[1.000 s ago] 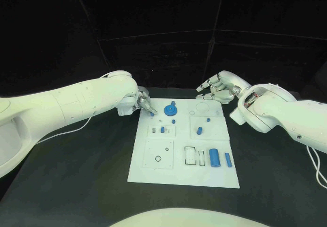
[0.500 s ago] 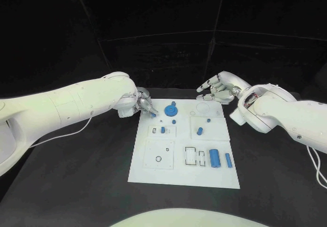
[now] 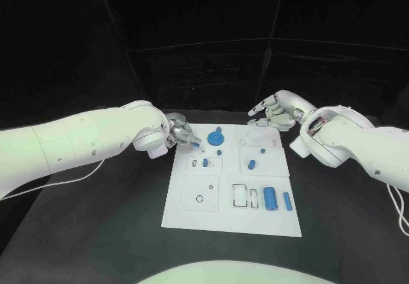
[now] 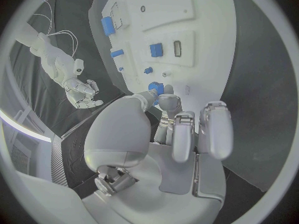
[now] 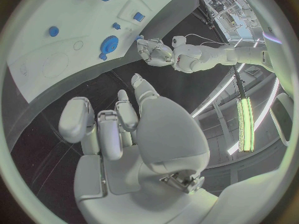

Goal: Assemble the parts on the task board

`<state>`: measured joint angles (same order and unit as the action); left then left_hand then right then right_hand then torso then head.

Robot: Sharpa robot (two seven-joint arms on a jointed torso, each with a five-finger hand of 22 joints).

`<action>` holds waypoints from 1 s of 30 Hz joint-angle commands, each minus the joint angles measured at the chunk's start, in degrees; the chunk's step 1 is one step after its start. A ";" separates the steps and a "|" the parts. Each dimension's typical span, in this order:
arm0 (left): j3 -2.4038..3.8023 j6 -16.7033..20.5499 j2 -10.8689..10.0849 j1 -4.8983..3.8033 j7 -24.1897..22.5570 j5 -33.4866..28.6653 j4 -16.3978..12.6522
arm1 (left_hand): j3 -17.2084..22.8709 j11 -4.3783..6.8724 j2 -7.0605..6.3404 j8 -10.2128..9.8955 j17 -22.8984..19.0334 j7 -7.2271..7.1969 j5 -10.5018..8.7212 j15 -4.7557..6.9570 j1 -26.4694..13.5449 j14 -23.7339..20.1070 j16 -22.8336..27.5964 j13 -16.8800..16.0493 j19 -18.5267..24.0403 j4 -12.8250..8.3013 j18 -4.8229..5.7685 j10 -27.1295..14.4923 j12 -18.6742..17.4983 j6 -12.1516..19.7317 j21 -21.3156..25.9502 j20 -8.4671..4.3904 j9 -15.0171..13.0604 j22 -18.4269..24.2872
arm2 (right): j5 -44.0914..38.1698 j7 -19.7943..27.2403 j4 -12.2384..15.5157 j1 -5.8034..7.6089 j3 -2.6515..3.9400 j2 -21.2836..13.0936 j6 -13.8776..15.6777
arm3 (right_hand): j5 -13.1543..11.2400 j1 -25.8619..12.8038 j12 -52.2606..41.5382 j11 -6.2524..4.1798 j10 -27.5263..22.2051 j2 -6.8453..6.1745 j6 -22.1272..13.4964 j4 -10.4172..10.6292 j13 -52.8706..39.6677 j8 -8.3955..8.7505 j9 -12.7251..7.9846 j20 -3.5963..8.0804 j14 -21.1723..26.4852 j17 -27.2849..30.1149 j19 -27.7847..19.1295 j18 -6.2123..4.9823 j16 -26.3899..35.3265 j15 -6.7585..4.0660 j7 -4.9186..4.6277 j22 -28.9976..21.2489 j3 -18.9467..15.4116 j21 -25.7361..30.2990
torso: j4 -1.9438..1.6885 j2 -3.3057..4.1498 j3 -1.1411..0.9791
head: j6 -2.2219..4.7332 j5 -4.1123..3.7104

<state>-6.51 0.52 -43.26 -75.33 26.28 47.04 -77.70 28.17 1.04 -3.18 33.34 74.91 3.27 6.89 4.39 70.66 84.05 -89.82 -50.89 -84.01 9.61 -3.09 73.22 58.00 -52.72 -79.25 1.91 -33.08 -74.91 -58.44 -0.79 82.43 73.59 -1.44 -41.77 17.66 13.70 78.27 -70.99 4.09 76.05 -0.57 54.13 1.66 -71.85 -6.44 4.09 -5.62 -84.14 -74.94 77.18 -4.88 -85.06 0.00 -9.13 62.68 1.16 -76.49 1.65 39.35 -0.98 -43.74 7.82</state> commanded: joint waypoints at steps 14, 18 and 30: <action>-1.31 10.29 -5.30 2.37 0.10 8.75 -9.93 | 9.24 0.41 -0.66 0.53 15.09 -0.45 0.19 0.36 -0.87 5.95 -0.18 -0.20 -0.92 -8.58 0.19 0.84 0.59 -0.25 -0.49 -0.44 -0.15 -4.06 | -0.11 0.22 -0.09 0.11 0.03 -0.06 -0.58 | 0.44 0.01 -0.28 -0.09 -0.04 0.64 -0.26 0.32 -0.08 -0.29 -0.06 -0.03 -3.85 -6.38 -0.27 -0.50 0.37 -0.43 0.03 -0.04 0.12 0.33 | 0.09 0.06 0.13 | -0.44 0.41; -1.39 10.15 -5.43 2.80 0.88 10.66 -10.53 | 9.42 0.43 -0.73 0.57 15.09 -0.46 0.19 0.38 -0.92 5.95 -0.18 -0.18 -0.95 -8.69 0.21 0.86 0.59 -0.26 -0.56 -0.46 -0.17 -4.14 | -0.11 0.23 -0.11 0.10 0.03 -0.06 -0.62 | 0.44 0.01 -0.28 -0.09 -0.04 0.64 -0.26 0.32 -0.08 -0.29 -0.06 -0.03 -3.85 -6.38 -0.27 -0.50 0.37 -0.43 0.03 -0.04 0.12 0.33 | 0.10 0.07 0.14 | -0.52 0.41; -1.46 6.05 -5.15 3.25 2.78 13.02 -10.68 | 9.53 0.44 -0.75 0.59 15.09 -0.46 0.18 0.39 -0.95 5.95 -0.18 -0.15 -0.92 -8.74 0.19 0.87 0.58 -0.26 -0.49 -0.46 -0.17 -4.07 | -0.11 0.26 -0.14 0.10 0.02 -0.06 -0.62 | 0.59 0.01 -0.26 -0.09 -0.06 0.62 -0.27 0.36 -0.05 -0.31 -0.06 -0.02 -3.85 -6.37 -0.27 -0.51 0.38 -0.43 0.02 -0.07 0.10 0.35 | 0.13 0.07 0.11 | -0.78 0.52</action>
<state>-7.99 8.72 -48.53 -72.06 27.94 57.88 -88.38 29.60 1.43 -4.14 33.58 74.91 3.08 6.85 4.39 69.54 84.05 -89.82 -51.05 -84.01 8.52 -3.10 73.65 58.35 -52.94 -79.45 1.91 -33.24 -74.91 -58.44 -0.80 82.24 73.58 -1.45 -41.84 17.34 13.98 78.27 -71.00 4.09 76.05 -0.57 54.13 1.65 -71.83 -6.43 4.09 -5.62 -84.14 -74.92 77.18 -4.88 -85.06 0.00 -9.13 62.68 1.16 -76.49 1.79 39.41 -0.85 -44.48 8.31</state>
